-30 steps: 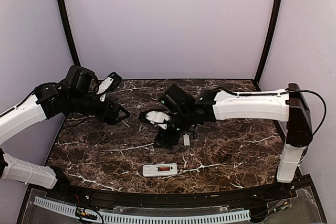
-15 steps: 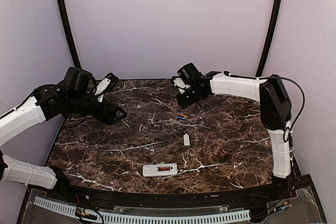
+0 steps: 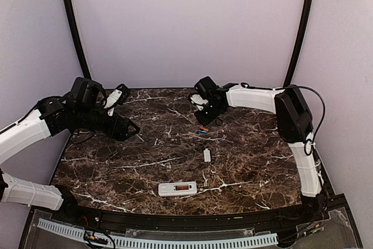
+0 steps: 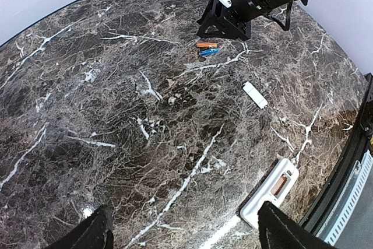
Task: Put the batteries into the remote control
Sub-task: Pick up the battery at the center of the board.
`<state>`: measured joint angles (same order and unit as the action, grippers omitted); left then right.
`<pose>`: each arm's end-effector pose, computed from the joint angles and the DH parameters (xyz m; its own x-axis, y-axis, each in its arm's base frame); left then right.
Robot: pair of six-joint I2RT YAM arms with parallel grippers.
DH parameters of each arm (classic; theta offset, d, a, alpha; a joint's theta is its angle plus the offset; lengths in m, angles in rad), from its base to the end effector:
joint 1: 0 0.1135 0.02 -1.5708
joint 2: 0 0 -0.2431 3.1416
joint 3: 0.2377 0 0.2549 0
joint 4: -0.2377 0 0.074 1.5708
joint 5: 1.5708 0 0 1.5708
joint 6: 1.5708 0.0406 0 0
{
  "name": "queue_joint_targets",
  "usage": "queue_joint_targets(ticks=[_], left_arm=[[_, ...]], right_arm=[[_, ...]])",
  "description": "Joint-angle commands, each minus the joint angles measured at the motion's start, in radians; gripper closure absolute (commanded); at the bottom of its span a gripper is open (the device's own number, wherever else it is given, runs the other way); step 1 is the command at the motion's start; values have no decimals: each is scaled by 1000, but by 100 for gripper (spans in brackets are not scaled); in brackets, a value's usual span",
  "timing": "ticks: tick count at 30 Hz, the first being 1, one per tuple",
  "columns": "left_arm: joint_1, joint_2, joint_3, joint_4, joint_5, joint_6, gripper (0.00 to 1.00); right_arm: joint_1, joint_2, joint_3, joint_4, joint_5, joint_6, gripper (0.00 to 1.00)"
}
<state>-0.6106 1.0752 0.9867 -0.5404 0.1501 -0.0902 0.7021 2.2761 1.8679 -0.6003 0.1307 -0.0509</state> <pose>0.2003 -0.1476 0.2981 -0.5400 0.2692 -0.7975 0.6199 0.7681 -0.1604 0.3773 0.3122 0.1587 -0.6152 -0.5865 -0.5268 -0.6194 0.7730 -0.1373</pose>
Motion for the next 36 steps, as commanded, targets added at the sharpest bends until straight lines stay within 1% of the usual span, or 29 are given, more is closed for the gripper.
queue_joint_targets(ticks=[1, 19, 27, 34, 36], left_arm=[[6, 3, -3, -15, -5, 3, 15], [6, 11, -4, -19, -2, 1, 15], [6, 11, -6, -19, -5, 1, 15], [6, 12, -1, -20, -9, 10, 15], [6, 15, 1, -21, -7, 9, 15]], right_arm=[[-4, 31, 22, -18, -26, -21, 73], [-25, 54, -12, -34, -54, -21, 75], [-46, 64, -19, -48, -16, -12, 78], [-56, 66, -42, -46, -59, -24, 78], [-60, 67, -45, -47, -70, -23, 79]])
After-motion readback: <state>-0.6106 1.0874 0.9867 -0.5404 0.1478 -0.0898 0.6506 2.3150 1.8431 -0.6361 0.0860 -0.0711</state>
